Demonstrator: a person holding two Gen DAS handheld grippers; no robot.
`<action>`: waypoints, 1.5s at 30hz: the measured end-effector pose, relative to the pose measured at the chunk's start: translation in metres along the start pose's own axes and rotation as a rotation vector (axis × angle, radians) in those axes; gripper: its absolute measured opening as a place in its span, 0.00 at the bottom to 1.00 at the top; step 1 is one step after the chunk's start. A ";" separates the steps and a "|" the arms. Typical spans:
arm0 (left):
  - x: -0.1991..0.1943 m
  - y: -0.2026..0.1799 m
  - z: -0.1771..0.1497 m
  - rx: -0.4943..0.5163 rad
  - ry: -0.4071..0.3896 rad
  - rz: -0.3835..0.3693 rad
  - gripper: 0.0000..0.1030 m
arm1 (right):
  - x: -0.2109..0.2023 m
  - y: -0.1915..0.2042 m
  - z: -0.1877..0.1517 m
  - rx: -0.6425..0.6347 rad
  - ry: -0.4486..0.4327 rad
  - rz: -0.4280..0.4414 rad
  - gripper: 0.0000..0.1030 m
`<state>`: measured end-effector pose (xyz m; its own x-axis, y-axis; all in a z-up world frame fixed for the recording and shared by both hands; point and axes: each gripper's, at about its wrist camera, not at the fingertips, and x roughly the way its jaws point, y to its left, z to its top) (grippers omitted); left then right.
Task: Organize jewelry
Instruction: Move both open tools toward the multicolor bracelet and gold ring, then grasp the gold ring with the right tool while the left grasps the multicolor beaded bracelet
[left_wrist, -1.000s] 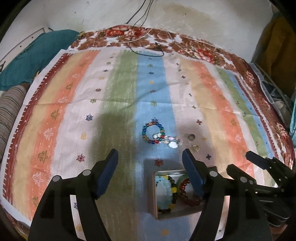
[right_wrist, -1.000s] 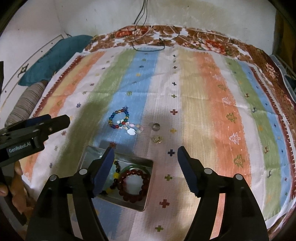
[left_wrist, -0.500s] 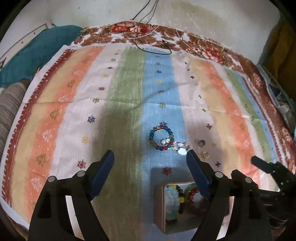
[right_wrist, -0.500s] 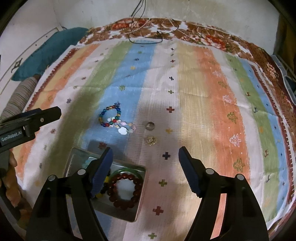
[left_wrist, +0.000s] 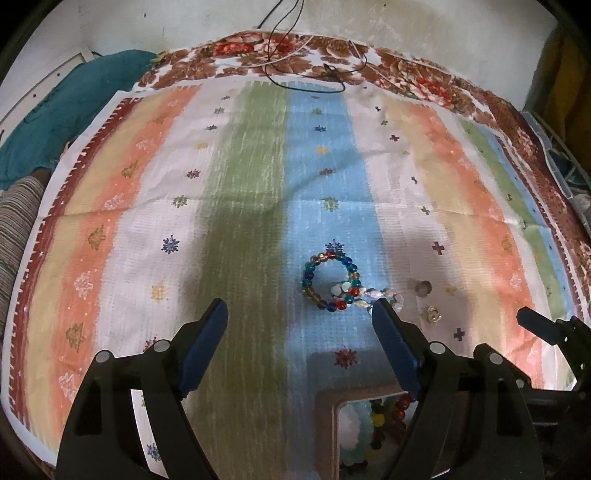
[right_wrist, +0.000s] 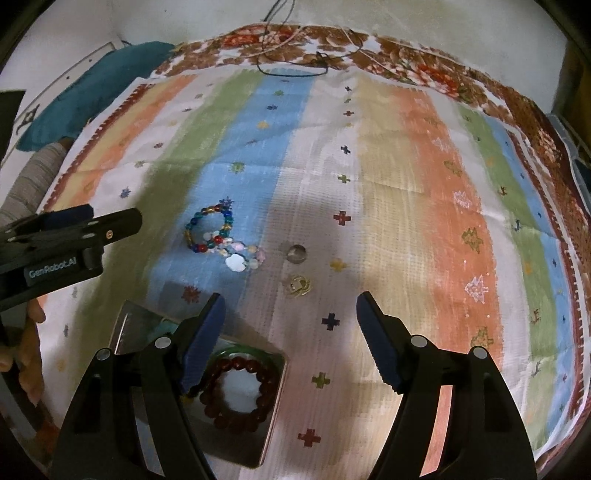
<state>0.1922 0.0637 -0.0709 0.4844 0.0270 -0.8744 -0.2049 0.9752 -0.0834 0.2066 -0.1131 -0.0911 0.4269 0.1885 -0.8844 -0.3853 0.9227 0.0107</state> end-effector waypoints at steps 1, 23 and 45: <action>0.001 0.000 0.000 -0.003 0.002 0.000 0.77 | 0.002 -0.002 0.001 0.010 0.005 0.006 0.71; 0.047 0.001 0.009 0.024 0.074 0.011 0.77 | 0.046 -0.009 0.012 0.003 0.092 0.007 0.71; 0.085 -0.001 0.020 0.081 0.131 0.007 0.76 | 0.073 -0.009 0.019 -0.021 0.141 0.015 0.71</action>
<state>0.2506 0.0692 -0.1358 0.3669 0.0104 -0.9302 -0.1357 0.9898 -0.0425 0.2568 -0.1016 -0.1470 0.3022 0.1518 -0.9411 -0.4083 0.9127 0.0161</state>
